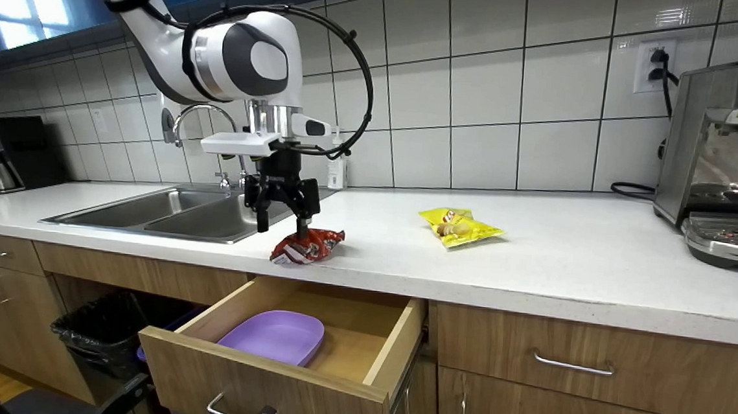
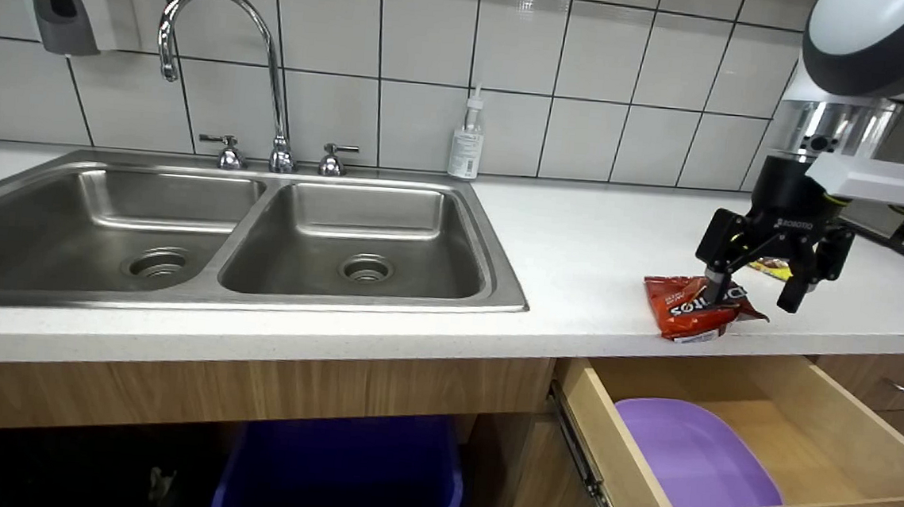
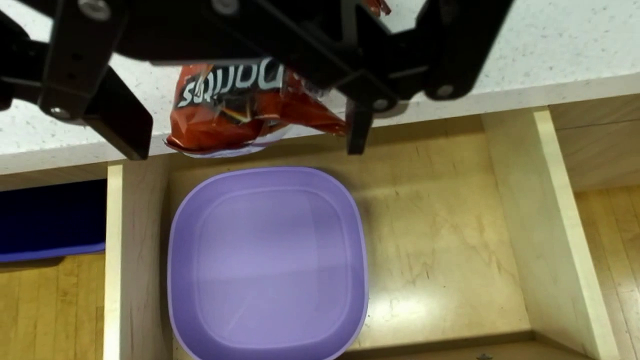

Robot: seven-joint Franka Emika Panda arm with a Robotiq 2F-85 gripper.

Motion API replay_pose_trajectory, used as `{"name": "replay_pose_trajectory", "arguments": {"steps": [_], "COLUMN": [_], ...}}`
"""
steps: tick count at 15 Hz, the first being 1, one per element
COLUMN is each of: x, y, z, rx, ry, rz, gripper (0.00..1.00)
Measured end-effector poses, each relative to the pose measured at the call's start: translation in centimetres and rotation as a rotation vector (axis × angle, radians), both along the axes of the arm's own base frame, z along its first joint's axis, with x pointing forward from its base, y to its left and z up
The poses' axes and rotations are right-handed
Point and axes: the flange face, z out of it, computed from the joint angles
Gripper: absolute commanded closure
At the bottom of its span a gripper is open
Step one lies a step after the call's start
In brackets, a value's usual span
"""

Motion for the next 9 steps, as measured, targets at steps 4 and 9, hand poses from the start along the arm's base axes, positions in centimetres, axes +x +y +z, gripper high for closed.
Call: {"name": "replay_pose_trajectory", "arguments": {"steps": [4,9], "x": [0.9,2.6], "y": [0.0,0.0], "z": [1.2,2.7], "rx": [0.0,0.0], "ry": [-0.03,-0.07], "rz": [0.002,0.002], "gripper": [0.0,0.0]}}
